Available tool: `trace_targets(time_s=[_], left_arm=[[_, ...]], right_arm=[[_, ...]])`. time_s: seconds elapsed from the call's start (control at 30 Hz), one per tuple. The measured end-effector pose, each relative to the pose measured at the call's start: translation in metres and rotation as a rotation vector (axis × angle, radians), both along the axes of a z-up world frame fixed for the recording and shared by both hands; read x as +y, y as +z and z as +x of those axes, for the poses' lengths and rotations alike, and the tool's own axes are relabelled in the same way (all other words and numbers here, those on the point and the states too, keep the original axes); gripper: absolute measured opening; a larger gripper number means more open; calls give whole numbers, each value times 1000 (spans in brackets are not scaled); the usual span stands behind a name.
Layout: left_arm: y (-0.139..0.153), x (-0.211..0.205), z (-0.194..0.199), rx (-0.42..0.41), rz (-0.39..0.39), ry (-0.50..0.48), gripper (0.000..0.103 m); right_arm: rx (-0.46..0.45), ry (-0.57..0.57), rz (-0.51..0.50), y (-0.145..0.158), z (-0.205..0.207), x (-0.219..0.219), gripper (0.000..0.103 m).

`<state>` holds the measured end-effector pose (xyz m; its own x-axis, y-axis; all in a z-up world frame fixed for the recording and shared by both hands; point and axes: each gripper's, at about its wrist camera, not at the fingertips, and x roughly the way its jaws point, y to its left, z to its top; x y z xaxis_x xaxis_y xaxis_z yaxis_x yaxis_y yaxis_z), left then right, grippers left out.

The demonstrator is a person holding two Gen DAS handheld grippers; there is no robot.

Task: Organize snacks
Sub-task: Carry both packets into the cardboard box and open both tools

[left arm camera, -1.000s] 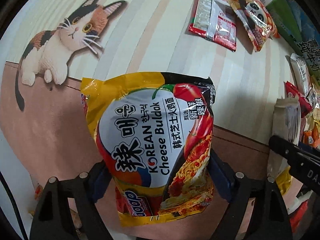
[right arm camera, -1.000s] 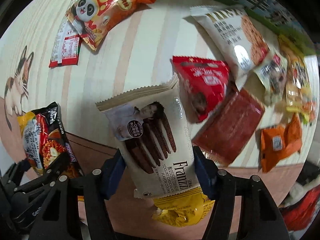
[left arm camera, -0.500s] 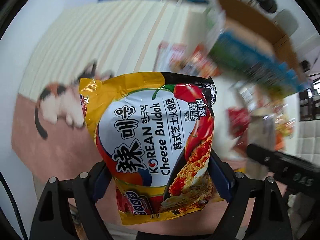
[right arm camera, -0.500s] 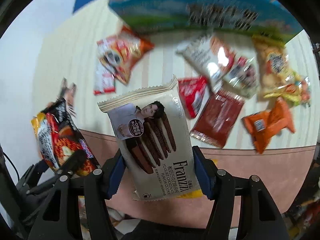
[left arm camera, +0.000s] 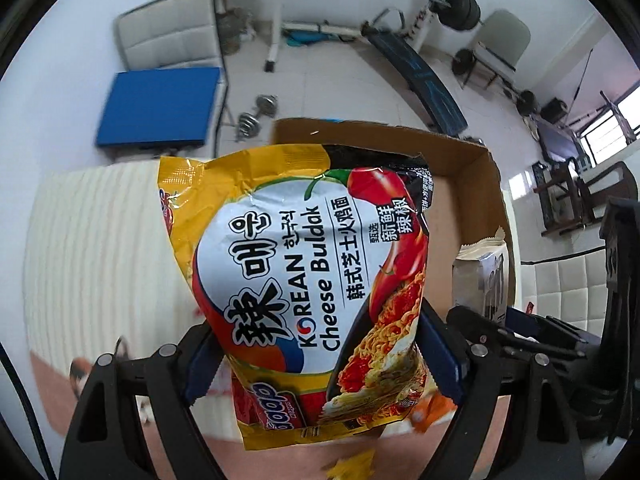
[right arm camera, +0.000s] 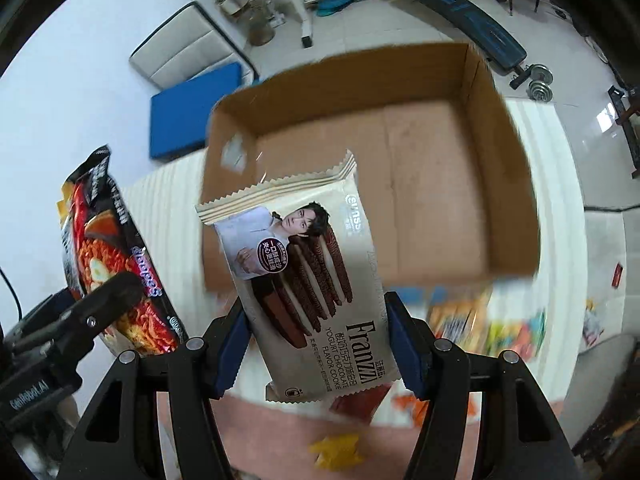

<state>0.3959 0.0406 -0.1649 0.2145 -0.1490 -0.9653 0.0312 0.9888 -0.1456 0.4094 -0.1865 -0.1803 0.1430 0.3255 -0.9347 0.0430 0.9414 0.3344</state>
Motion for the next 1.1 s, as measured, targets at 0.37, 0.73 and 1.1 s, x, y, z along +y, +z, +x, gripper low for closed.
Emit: trace_targets(time_s=[0.37,0.73,1.1], left_arm=[[-90,-52,113,196,-32,-39,86],[-120,-75,130,276,-61,-46,87],[-97,-76,123,216,-77,-68,92]], right_arm=[[52,-44,-42,-82,97,-33,66],[103,-11,-49,-121,111,-39,71],[84,26,-156,-105,91,-34,95]])
